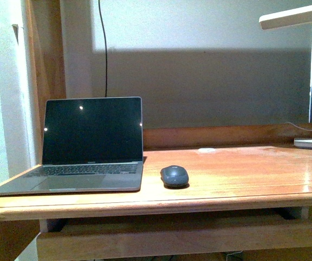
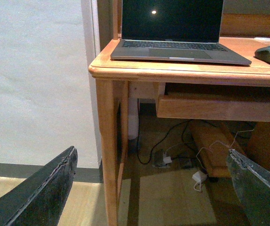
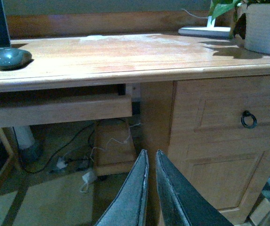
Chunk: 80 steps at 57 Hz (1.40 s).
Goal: Place mouse
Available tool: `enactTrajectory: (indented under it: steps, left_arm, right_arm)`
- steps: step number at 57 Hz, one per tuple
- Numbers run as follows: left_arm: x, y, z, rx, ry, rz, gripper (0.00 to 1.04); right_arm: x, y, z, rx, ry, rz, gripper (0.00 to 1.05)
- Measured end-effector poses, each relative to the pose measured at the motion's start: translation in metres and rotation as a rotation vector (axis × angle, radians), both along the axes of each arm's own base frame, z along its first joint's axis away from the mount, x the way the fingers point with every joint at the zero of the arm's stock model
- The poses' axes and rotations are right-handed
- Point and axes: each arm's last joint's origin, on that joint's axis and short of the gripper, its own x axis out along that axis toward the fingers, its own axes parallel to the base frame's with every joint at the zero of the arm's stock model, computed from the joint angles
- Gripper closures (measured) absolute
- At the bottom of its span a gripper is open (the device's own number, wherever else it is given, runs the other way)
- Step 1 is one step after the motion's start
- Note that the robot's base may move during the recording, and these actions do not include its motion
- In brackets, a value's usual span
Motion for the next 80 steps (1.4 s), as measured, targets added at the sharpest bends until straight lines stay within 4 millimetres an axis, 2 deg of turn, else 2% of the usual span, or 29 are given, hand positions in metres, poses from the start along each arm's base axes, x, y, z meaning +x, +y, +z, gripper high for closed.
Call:
enactTrajectory:
  steps: [12, 31, 44, 51, 60, 62, 80]
  left_arm:
    - [0.0, 0.0, 0.0, 0.0, 0.0, 0.0, 0.07]
    - [0.0, 0.0, 0.0, 0.0, 0.0, 0.0, 0.07]
    - [0.0, 0.0, 0.0, 0.0, 0.0, 0.0, 0.07]
    - [0.0, 0.0, 0.0, 0.0, 0.0, 0.0, 0.07]
    - [0.0, 0.0, 0.0, 0.0, 0.0, 0.0, 0.07]
    - [0.0, 0.0, 0.0, 0.0, 0.0, 0.0, 0.07]
    - [0.0, 0.0, 0.0, 0.0, 0.0, 0.0, 0.07]
  right_arm:
    - [0.0, 0.0, -0.012, 0.0, 0.001, -0.002, 0.94]
    - [-0.001, 0.0, -0.011, 0.0, -0.011, 0.0, 0.94]
    - [-0.001, 0.0, -0.011, -0.002, -0.011, 0.0, 0.58]
    - [-0.001, 0.0, -0.011, -0.002, -0.011, 0.0, 0.28]
    - [-0.001, 0.0, -0.011, -0.002, -0.011, 0.0, 0.04]
    - [-0.001, 0.0, -0.011, 0.002, -0.011, 0.0, 0.0]
    - [-0.001, 0.0, -0.011, -0.003, -0.011, 0.0, 0.0]
